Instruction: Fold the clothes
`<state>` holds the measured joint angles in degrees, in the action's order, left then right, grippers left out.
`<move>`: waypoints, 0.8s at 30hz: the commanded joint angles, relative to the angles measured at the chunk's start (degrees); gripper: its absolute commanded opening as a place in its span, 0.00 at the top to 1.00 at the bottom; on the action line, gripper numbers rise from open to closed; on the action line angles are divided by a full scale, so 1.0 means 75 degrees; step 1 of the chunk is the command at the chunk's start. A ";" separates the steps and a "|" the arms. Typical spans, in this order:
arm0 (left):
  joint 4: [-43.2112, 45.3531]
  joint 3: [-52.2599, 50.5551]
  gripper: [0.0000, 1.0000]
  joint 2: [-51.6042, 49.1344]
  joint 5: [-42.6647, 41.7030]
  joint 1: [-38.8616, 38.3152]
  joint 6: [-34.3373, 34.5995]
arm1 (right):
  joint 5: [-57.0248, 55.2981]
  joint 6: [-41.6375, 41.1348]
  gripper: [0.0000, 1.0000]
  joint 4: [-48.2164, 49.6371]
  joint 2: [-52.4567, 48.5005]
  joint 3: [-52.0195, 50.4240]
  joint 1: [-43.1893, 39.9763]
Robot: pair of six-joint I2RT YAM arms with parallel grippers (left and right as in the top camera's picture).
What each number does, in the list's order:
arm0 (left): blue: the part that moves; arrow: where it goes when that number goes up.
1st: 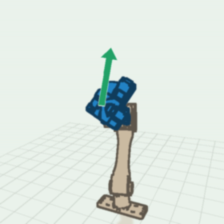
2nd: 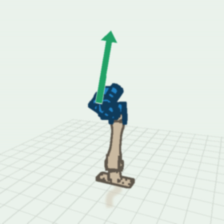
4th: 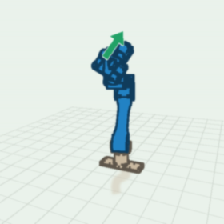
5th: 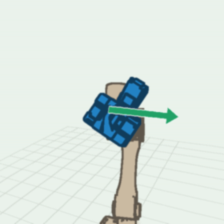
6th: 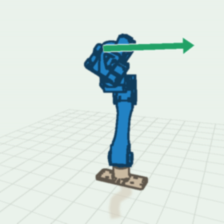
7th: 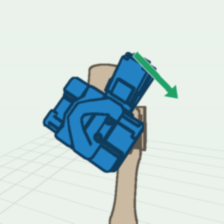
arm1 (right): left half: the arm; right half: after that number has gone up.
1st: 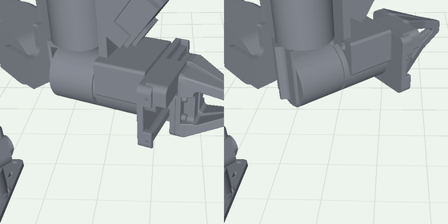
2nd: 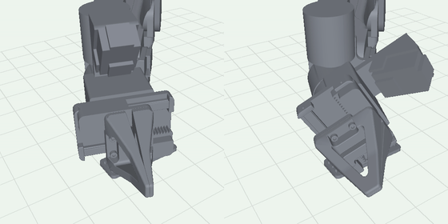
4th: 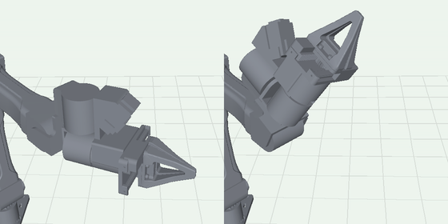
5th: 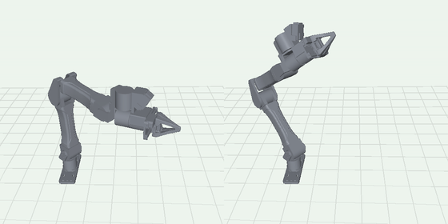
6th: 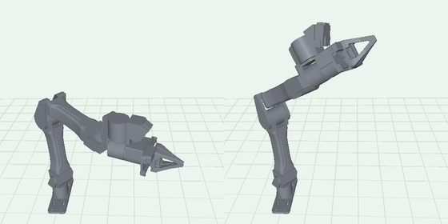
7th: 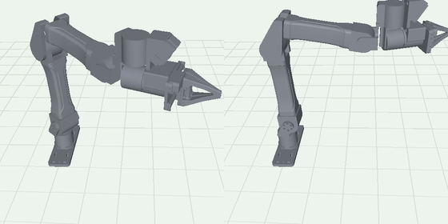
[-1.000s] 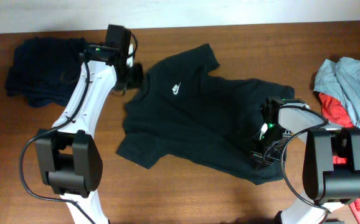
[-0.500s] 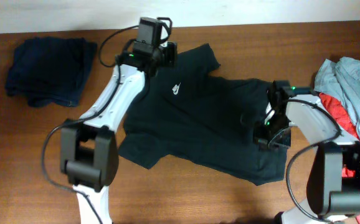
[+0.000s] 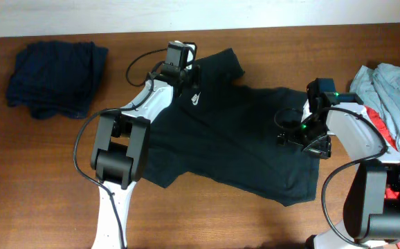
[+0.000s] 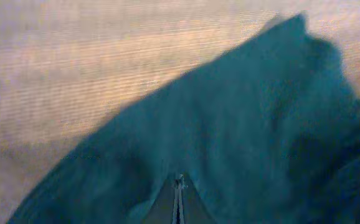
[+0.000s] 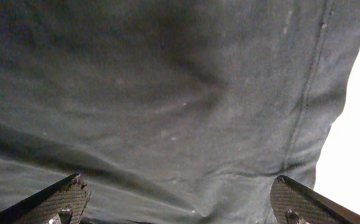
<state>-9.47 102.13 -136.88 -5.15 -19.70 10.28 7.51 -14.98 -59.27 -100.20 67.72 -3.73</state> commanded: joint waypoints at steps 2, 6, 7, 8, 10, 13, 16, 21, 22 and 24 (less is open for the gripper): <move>0.0294 0.0003 0.99 0.0017 -0.0367 0.0041 -0.0102 | -0.0087 -0.0015 0.01 0.0026 0.0082 0.0125 -0.0020; 0.0315 0.0003 0.99 -0.0073 -0.0350 0.0041 -0.0105 | -0.0087 -0.0015 0.02 0.0026 0.0082 0.0125 -0.0020; 0.0315 0.0003 0.99 -0.0117 -0.0350 0.0041 -0.0102 | -0.0087 -0.0012 0.01 0.0026 0.0082 0.0125 -0.0020; 0.0309 0.0003 0.99 -0.0157 -0.0350 0.0041 -0.0102 | -0.0087 -0.0015 0.01 0.0026 0.0082 0.0122 -0.0020; 0.0321 0.0003 0.99 -0.0259 -0.0350 0.0041 -0.0102 | -0.0087 -0.0012 0.01 0.0026 0.0082 0.0122 -0.0020; 0.0353 0.0003 0.99 -0.0329 -0.0347 0.0041 -0.0102 | -0.0087 -0.0015 0.01 0.0026 0.0082 0.0122 -0.0020; 0.0414 0.0003 0.99 -0.0353 -0.0344 0.0041 -0.0102 | -0.0087 -0.0012 0.01 0.0026 0.0082 0.0122 -0.0020; 0.0463 0.0003 0.99 -0.0367 -0.0344 0.0041 -0.0105 | -0.0087 -0.0012 0.01 0.0026 0.0082 0.0122 -0.0020; 0.0463 0.0003 0.98 -0.0376 -0.0344 0.0041 -0.0105 | -0.0087 -0.0012 0.01 0.0026 0.0082 0.0122 -0.0020; 0.0460 0.0003 0.99 -0.0393 -0.0344 0.0041 -0.0105 | -0.0085 -0.0015 0.01 0.0026 0.0079 0.0122 -0.0020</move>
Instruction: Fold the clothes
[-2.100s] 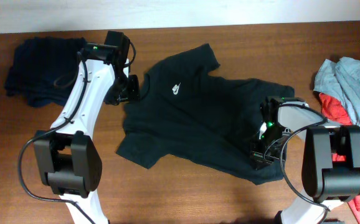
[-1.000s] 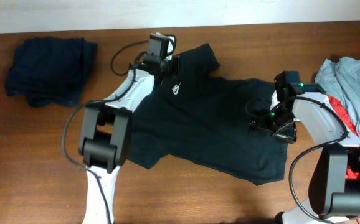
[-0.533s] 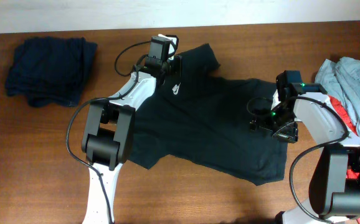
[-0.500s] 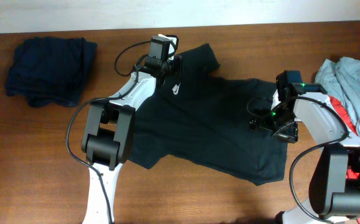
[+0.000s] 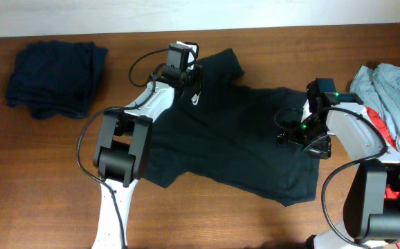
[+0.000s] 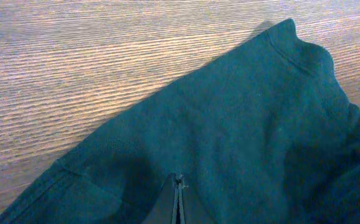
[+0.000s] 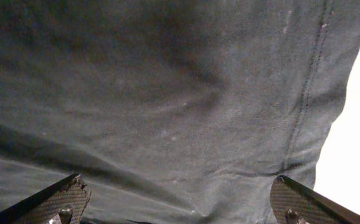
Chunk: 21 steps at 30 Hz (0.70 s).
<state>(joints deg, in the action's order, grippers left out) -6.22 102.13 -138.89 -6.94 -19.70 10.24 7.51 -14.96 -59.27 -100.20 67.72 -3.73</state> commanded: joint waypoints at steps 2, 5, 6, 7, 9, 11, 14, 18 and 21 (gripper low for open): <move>0.0023 0.0003 0.99 -0.0140 -0.0105 0.0041 -0.0099 | -0.0087 -0.0017 0.02 0.0026 0.0076 0.0122 -0.0020; 0.0023 0.0003 0.99 -0.0172 -0.0099 0.0041 -0.0096 | -0.0087 -0.0015 0.01 0.0026 0.0076 0.0122 -0.0020; 0.0026 0.0003 0.99 -0.0192 -0.0093 0.0041 -0.0096 | -0.0087 -0.0015 0.01 0.0026 0.0076 0.0122 -0.0020; 0.0023 0.0003 0.99 -0.0213 -0.0041 0.0041 -0.0096 | -0.0087 -0.0015 0.02 0.0026 0.0076 0.0125 -0.0020; -0.0003 0.0003 0.98 -0.0242 0.0067 0.0041 -0.0093 | -0.0087 -0.0015 0.01 0.0026 0.0076 0.0122 -0.0020; -0.0064 0.0003 0.98 -0.0262 0.0093 0.0041 -0.0093 | -0.0087 -0.0015 0.01 0.0026 0.0076 0.0125 -0.0020; -0.0143 0.0003 0.98 -0.0271 0.0096 0.0041 -0.0096 | -0.0087 -0.0015 0.01 0.0026 0.0076 0.0125 -0.0020; -0.0201 0.0003 0.98 -0.0356 0.0224 0.0044 -0.0096 | -0.0087 -0.0017 0.01 0.0026 0.0076 0.0122 -0.0020; -0.0198 0.0003 0.98 -0.0396 0.0577 0.0050 -0.0090 | -0.0087 -0.0015 0.01 0.0026 0.0076 0.0122 -0.0020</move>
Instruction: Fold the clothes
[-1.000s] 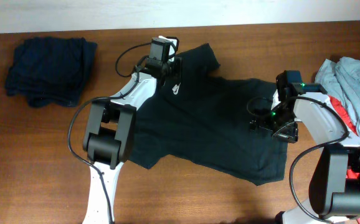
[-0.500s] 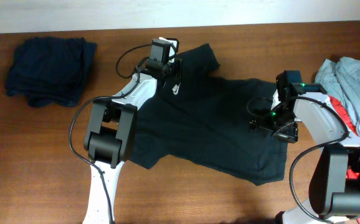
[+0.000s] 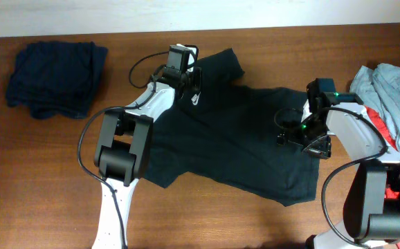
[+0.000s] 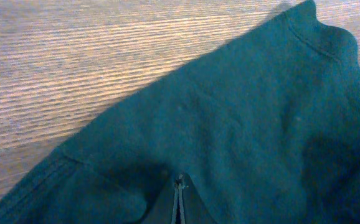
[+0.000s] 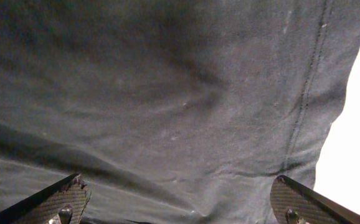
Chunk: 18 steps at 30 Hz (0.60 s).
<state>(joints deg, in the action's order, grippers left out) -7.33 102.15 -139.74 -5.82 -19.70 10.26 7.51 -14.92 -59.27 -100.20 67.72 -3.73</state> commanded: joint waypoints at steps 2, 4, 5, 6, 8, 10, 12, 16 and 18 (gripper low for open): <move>-0.0055 0.0000 0.98 -0.0283 0.0621 0.0050 -0.0096 | -0.0087 -0.0023 0.01 0.0026 0.0076 0.0122 -0.0020; -0.0093 0.0000 0.98 -0.0283 0.0635 0.0050 -0.0096 | -0.0087 -0.0023 0.01 0.0026 0.0076 0.0122 -0.0020; -0.0137 0.0000 0.98 -0.0283 0.0635 0.0050 -0.0096 | -0.0087 -0.0020 0.01 0.0026 0.0076 0.0122 -0.0020; -0.0172 0.0006 0.98 -0.0283 0.0638 0.0050 -0.0096 | -0.0085 -0.0023 0.01 0.0026 0.0076 0.0122 -0.0020; -0.0224 0.0023 0.98 -0.0283 0.0647 0.0067 -0.0096 | -0.0087 -0.0020 0.01 0.0026 0.0076 0.0122 -0.0020; -0.0254 0.0029 0.98 -0.0283 0.0819 0.0102 -0.0096 | -0.0087 -0.0020 0.01 0.0026 0.0076 0.0122 -0.0020; -0.0259 0.0029 0.98 -0.0283 0.1070 0.0157 -0.0099 | -0.0087 -0.0020 0.01 0.0026 0.0076 0.0122 -0.0020; -0.0259 0.0029 0.98 -0.0283 0.1352 0.0356 -0.0102 | -0.0085 -0.0020 0.01 0.0026 0.0076 0.0122 -0.0020; -0.0262 0.0029 0.98 -0.0283 0.1349 0.0495 -0.0099 | -0.0087 -0.0020 0.01 0.0026 0.0076 0.0125 -0.0020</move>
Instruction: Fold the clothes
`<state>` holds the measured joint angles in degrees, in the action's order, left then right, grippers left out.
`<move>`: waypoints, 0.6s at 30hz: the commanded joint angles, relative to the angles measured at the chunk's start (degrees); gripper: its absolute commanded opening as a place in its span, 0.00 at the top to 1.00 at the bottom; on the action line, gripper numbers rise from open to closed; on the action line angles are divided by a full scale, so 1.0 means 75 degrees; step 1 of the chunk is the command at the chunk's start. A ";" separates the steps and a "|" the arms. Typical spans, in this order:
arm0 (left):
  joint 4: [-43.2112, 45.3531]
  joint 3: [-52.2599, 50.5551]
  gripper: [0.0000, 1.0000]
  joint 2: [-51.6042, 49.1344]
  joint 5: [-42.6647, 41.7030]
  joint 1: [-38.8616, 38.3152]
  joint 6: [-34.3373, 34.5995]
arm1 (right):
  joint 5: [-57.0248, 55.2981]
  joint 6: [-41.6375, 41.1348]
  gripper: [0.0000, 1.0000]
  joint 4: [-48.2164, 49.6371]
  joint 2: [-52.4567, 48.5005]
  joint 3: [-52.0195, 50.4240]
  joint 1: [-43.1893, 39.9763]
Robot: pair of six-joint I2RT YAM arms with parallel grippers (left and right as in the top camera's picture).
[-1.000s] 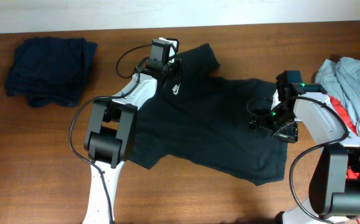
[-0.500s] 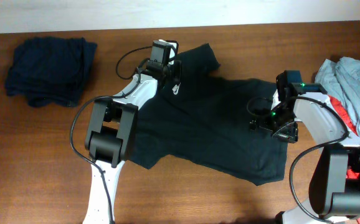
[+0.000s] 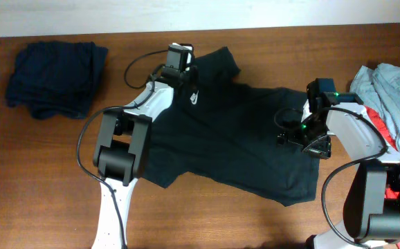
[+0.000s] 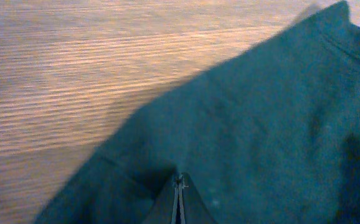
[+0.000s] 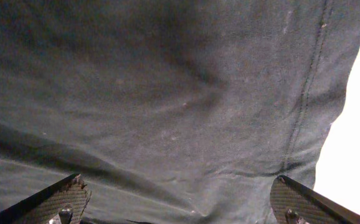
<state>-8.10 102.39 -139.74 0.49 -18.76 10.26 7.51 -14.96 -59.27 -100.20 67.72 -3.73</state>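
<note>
A black T-shirt (image 3: 234,138) with a small white logo lies spread across the wooden table (image 3: 34,180). At the shirt's upper left edge, near the logo, my left gripper (image 3: 185,72) is shut on a pinch of the fabric; the left wrist view shows the closed tips (image 4: 179,181) with dark cloth (image 4: 261,124) tented round them and bare wood beyond. My right gripper (image 3: 304,136) hangs low over the shirt's right side. Its fingers (image 5: 61,196) stand wide apart above the flat cloth (image 5: 180,93), with a stitched hem (image 5: 307,93) nearby. The right gripper (image 5: 177,183) holds nothing.
A folded dark blue garment (image 3: 56,77) lies at the table's far left. A heap of light blue and red clothes (image 3: 394,104) sits at the right edge. Black cables loop from both arms over the shirt.
My left gripper, still shut on the cloth, has shifted slightly up and left, and more bare wood shows in its wrist view. The right arm has not moved.
Throughout, my left gripper stayed shut on the shirt's upper left edge, making small shifts there, and the sleeve end moved a little with it. My right gripper stayed open and still over the shirt's right side. The shirt lies spread much as at first.
</note>
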 commanded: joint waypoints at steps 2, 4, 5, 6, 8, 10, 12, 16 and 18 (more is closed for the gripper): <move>-0.0169 -0.0003 0.98 -0.0283 0.0510 0.0498 -0.0102 | -0.0085 -0.0015 0.01 0.0026 0.0076 0.0122 -0.0020; -0.0187 -0.0003 0.98 -0.0283 0.0510 0.0627 -0.0099 | -0.0087 -0.0015 0.01 0.0026 0.0076 0.0122 -0.0020; -0.0192 -0.0003 0.98 -0.0283 0.0510 0.0685 -0.0099 | -0.0087 -0.0017 0.01 0.0026 0.0076 0.0125 -0.0020; -0.0195 -0.0003 0.98 -0.0283 0.0507 0.0737 -0.0099 | -0.0087 -0.0017 0.01 0.0026 0.0076 0.0122 -0.0020; -0.0178 0.0006 0.98 -0.0283 0.0501 0.0831 -0.0102 | -0.0087 -0.0015 0.01 0.0026 0.0076 0.0122 -0.0020; -0.0178 0.0064 0.98 -0.0283 0.0478 0.0895 -0.0102 | -0.0087 -0.0015 0.01 0.0026 0.0076 0.0122 -0.0020; -0.0175 0.0178 0.98 -0.0283 0.0455 0.0927 -0.0152 | -0.0085 -0.0015 0.02 0.0026 0.0076 0.0122 -0.0020; -0.0187 0.0542 0.98 -0.0283 0.0458 0.0918 -0.0527 | -0.0087 -0.0015 0.01 0.0026 0.0076 0.0125 -0.0020; -0.0195 0.0697 0.98 -0.0283 0.0458 0.0921 -0.0586 | -0.0087 -0.0017 0.01 0.0026 0.0076 0.0122 -0.0020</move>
<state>-9.61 105.01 -140.64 2.79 -12.12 8.49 7.51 -14.96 -59.27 -100.20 67.72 -3.73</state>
